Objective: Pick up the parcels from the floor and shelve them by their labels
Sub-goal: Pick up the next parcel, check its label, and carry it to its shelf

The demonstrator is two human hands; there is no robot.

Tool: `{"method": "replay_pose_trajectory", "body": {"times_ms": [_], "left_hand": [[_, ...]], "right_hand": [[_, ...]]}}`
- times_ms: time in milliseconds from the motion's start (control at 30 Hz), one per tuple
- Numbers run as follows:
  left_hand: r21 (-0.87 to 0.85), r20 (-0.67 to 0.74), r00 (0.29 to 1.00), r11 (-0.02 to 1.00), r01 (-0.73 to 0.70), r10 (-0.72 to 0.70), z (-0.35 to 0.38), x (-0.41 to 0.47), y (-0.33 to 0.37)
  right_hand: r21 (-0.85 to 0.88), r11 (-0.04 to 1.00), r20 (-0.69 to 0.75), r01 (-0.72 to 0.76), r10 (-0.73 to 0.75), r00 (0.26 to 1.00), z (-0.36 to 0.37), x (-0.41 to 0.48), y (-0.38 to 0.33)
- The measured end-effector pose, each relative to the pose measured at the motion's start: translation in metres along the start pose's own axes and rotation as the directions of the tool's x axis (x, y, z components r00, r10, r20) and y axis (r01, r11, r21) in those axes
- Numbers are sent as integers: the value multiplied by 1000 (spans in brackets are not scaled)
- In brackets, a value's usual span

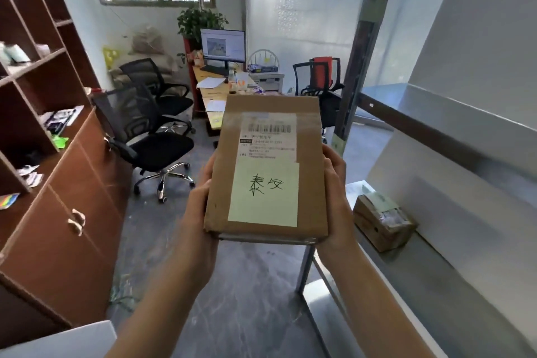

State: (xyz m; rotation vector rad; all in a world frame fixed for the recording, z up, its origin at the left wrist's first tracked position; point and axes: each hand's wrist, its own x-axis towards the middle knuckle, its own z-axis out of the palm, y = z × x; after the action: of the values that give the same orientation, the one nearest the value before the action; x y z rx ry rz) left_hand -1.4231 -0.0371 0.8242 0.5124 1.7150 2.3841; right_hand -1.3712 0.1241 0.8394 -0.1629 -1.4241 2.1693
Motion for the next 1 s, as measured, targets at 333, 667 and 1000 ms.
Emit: {"method": "replay_pose_trajectory", "body": {"times_ms": [333,667,1000], "left_hand": [[-54,237,961,986,157,-140,-5,128,-23],[-70,529,833,970,233,-162,-17,253,-24],[43,637,732,959,281,-243,27,332,-66]], "right_hand": [[-307,951,-354,46,-158,922,8,101,11],[-426,904,-537,43,-291,792,34,173,37],[-434,900,-690,-39,-304,657,-8,237,43]]}}
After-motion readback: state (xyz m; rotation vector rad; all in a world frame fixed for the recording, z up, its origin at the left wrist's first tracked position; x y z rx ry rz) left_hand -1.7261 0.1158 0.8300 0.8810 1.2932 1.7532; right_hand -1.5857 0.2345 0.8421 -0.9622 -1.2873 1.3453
